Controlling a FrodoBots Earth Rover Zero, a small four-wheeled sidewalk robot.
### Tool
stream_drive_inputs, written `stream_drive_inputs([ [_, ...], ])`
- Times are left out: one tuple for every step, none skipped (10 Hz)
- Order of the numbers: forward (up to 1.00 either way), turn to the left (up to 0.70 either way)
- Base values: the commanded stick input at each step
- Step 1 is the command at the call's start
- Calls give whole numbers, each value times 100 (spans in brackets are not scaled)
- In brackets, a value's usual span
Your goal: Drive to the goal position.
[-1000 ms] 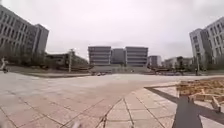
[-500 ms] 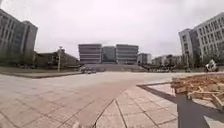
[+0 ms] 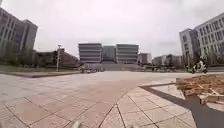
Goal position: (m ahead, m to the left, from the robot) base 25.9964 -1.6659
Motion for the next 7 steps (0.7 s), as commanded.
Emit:
stream_drive_inputs([
  [70, 0],
  [70, 0],
  [70, 0],
  [70, 0],
  [70, 0],
  [70, 0],
  [70, 0],
])
